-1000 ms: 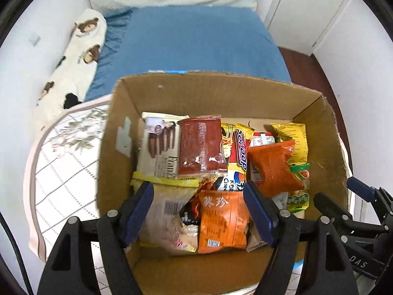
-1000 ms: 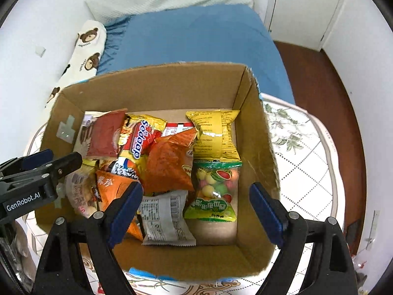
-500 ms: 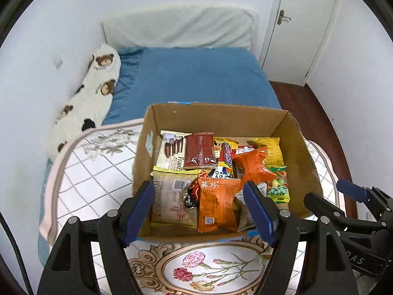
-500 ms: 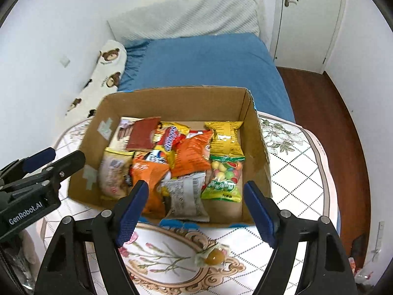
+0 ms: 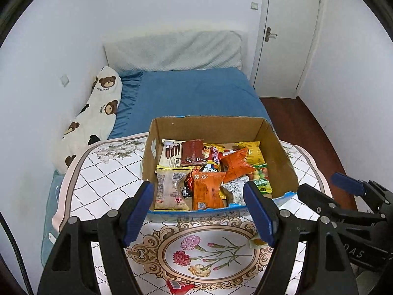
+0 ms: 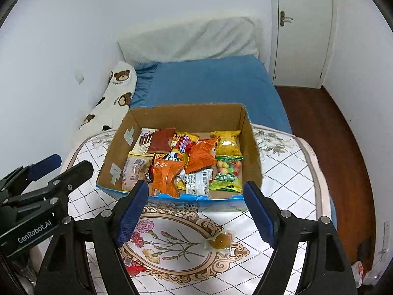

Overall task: Organize snacks
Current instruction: 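Move both tools back from the box toward the last snacks, then grasp the red packet with the left tool while the right tool grasps the round candy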

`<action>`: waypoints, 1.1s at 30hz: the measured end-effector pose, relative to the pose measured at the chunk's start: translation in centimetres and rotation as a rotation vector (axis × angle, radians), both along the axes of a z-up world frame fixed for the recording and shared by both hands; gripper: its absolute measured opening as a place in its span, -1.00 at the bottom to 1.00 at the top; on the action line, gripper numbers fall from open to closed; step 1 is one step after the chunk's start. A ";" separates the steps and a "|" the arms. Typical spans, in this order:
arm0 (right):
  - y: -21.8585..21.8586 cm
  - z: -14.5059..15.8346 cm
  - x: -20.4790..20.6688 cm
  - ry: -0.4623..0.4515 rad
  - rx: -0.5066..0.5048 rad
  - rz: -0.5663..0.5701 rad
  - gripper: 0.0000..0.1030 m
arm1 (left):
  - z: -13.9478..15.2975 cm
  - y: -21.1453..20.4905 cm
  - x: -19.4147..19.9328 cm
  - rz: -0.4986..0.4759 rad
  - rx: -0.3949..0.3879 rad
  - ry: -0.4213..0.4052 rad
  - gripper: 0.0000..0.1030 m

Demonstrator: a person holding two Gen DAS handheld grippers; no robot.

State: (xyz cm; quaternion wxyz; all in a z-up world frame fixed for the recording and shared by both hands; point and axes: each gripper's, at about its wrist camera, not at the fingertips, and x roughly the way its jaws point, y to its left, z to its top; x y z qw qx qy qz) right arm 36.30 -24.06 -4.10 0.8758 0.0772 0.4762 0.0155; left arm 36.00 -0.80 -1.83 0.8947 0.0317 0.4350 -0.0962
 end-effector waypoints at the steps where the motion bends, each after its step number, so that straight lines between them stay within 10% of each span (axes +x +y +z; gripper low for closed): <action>1: 0.0 0.3 -0.3 -0.005 -0.002 -0.001 0.72 | 0.1 0.0 -0.2 0.003 -0.001 -0.005 0.43; 12: -1.4 -3.0 -1.8 0.072 0.061 -0.035 0.84 | -4.2 1.8 -1.2 0.083 0.018 0.082 0.43; 22: -4.6 -19.8 -1.3 0.427 0.178 -0.149 0.83 | -18.0 7.4 -3.1 0.232 0.079 0.399 0.43; 33: -2.6 -27.7 -0.2 0.530 0.133 -0.119 0.12 | -26.8 8.3 -7.5 0.202 0.006 0.675 0.43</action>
